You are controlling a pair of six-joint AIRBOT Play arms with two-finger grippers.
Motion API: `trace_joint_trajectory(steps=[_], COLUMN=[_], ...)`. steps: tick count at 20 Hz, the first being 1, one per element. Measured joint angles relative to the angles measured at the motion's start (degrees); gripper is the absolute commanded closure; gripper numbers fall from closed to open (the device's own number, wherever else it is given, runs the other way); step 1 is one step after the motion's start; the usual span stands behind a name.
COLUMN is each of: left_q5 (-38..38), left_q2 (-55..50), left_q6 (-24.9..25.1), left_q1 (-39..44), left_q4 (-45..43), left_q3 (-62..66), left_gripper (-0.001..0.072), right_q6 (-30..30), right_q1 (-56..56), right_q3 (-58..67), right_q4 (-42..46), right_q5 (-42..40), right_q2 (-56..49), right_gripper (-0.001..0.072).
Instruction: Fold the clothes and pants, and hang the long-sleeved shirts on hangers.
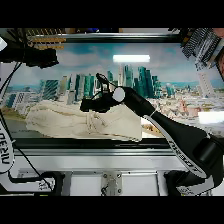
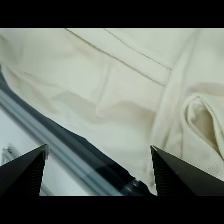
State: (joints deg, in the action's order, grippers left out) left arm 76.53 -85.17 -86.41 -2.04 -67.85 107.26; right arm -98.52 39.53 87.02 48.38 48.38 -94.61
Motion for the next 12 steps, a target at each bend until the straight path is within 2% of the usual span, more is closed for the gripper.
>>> trace_joint_trajectory(steps=[2,5,9,12], left_q5=[-0.4,-2.6,-7.5,-11.0], left_q2=[3.2,9.7,18.5,24.0], left_q6=[0.2,0.7,1.0,1.0], left_q1=[0.0,0.0,0.0,0.0], left_q4=[0.0,0.1,0.4,2.1], left_q3=[-4.0,-15.4,-34.3,-46.3], left_gripper=[0.0690,0.0690,0.0690,0.0690], right_q6=[4.8,10.1,13.3,15.8], right_q1=[-1.8,-8.2,-23.3,-36.9], right_q3=[-0.9,-7.3,-25.1,-37.4], right_q4=[-2.2,-1.3,2.3,3.1], right_q5=[0.0,4.2,9.3,10.6], right_q2=[3.0,10.3,21.6,25.2], right_gripper=[0.0011,0.0011,0.0011,0.0011])
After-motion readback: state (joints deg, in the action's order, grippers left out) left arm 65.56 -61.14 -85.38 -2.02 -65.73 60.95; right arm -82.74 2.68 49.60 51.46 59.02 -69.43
